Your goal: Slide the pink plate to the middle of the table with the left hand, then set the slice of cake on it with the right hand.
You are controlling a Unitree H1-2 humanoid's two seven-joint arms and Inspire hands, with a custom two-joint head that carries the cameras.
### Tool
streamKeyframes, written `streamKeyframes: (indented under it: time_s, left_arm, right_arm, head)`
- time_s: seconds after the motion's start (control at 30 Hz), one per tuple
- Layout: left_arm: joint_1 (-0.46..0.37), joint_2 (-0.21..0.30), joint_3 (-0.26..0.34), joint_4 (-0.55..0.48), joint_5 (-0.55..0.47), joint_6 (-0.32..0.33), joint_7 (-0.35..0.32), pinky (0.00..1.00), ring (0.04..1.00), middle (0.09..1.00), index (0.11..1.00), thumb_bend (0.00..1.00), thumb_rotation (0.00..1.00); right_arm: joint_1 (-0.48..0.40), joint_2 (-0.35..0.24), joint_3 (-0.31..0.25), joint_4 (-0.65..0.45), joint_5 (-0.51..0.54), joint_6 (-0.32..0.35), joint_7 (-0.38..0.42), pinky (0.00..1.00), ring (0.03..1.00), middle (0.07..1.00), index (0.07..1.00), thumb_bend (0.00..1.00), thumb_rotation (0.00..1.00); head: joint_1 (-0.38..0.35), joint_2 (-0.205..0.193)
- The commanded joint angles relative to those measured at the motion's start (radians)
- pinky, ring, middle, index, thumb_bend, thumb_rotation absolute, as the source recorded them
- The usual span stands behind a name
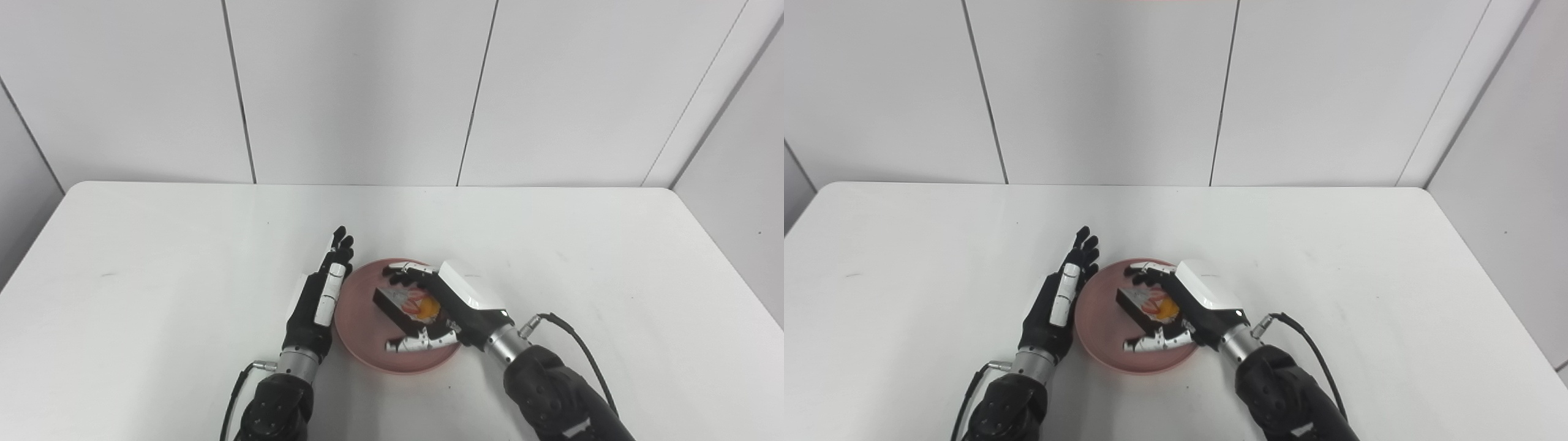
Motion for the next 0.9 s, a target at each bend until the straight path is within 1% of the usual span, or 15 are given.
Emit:
streamKeyframes:
  time_s: [0.0, 0.1, 0.13, 0.2, 0.3, 0.43, 0.5, 0.57, 0.6, 0.7, 0.77, 0.87]
  left_arm:
    - [0.027, 0.008, 0.000, 0.010, 0.001, -0.010, -0.006, 1.00, 1.000, 1.000, 1.000, 0.76, 1.00]
    - [0.031, 0.009, 0.006, -0.001, -0.011, 0.000, -0.010, 1.00, 1.000, 1.000, 1.000, 0.76, 1.00]
    - [0.032, 0.010, 0.007, -0.004, -0.013, 0.001, -0.011, 1.00, 1.000, 1.000, 1.000, 0.76, 1.00]
    - [0.035, 0.014, 0.009, -0.009, -0.015, 0.004, -0.014, 1.00, 1.000, 1.000, 1.000, 0.77, 1.00]
    - [0.035, 0.022, 0.017, -0.012, -0.023, -0.003, -0.018, 1.00, 1.000, 1.000, 1.000, 0.77, 1.00]
    - [0.035, 0.031, 0.031, -0.009, -0.022, -0.020, -0.012, 1.00, 1.000, 1.000, 1.000, 0.75, 1.00]
    - [0.036, 0.036, 0.040, -0.009, -0.030, -0.019, -0.017, 1.00, 1.000, 1.000, 1.000, 0.75, 1.00]
    - [0.039, 0.043, 0.047, -0.012, -0.036, -0.022, -0.022, 1.00, 1.000, 1.000, 1.000, 0.75, 1.00]
    - [0.041, 0.047, 0.049, -0.016, -0.039, -0.024, -0.024, 1.00, 1.000, 1.000, 1.000, 0.75, 1.00]
    - [0.046, 0.053, 0.061, -0.026, -0.053, -0.022, -0.019, 1.00, 1.000, 1.000, 1.000, 0.73, 1.00]
    - [0.045, 0.045, 0.079, -0.020, -0.073, -0.034, -0.012, 1.00, 1.000, 1.000, 1.000, 0.72, 0.99]
    - [0.045, 0.040, 0.090, -0.010, -0.081, -0.047, -0.008, 1.00, 1.000, 1.000, 1.000, 0.69, 1.00]
  right_arm:
    - [-0.008, 0.005, -0.028, -0.037, 0.025, -0.070, -0.044, 0.98, 0.999, 1.000, 1.000, 0.69, 0.71]
    - [0.013, 0.025, -0.064, -0.043, 0.080, -0.087, -0.055, 1.00, 1.000, 1.000, 1.000, 0.71, 0.80]
    - [0.016, 0.030, -0.074, -0.042, 0.097, -0.093, -0.057, 1.00, 1.000, 1.000, 1.000, 0.72, 0.82]
    - [0.031, 0.051, -0.112, -0.034, 0.150, -0.112, -0.074, 1.00, 1.000, 1.000, 1.000, 0.77, 0.85]
    - [0.050, 0.082, -0.169, -0.016, 0.226, -0.163, -0.113, 1.00, 1.000, 1.000, 1.000, 0.74, 0.87]
    - [0.066, 0.118, -0.226, -0.002, 0.279, -0.173, -0.146, 1.00, 1.000, 1.000, 1.000, 0.70, 0.85]
    - [0.069, 0.134, -0.257, 0.016, 0.293, -0.155, -0.167, 1.00, 1.000, 1.000, 1.000, 0.70, 0.88]
    - [0.073, 0.145, -0.279, 0.022, 0.314, -0.135, -0.171, 1.00, 1.000, 1.000, 1.000, 0.68, 0.89]
    - [0.075, 0.151, -0.289, 0.019, 0.337, -0.116, -0.162, 1.00, 1.000, 1.000, 1.000, 0.67, 0.90]
    - [0.074, 0.179, -0.319, 0.028, 0.437, -0.061, -0.136, 1.00, 1.000, 1.000, 1.000, 0.70, 0.92]
    - [0.071, 0.195, -0.332, 0.046, 0.512, -0.058, -0.111, 1.00, 1.000, 1.000, 1.000, 0.68, 0.91]
    - [0.074, 0.204, -0.333, 0.049, 0.556, -0.041, -0.091, 1.00, 1.000, 1.000, 1.000, 0.65, 0.92]
  head:
    - [0.001, -0.001]
    - [-0.001, 0.001]
    - [-0.001, 0.001]
    - [0.000, 0.003]
    - [-0.001, 0.005]
    - [-0.006, 0.008]
    - [-0.012, 0.006]
    - [-0.016, 0.004]
    - [-0.017, 0.005]
    - [-0.016, 0.004]
    - [-0.015, 0.002]
    - [-0.011, -0.001]
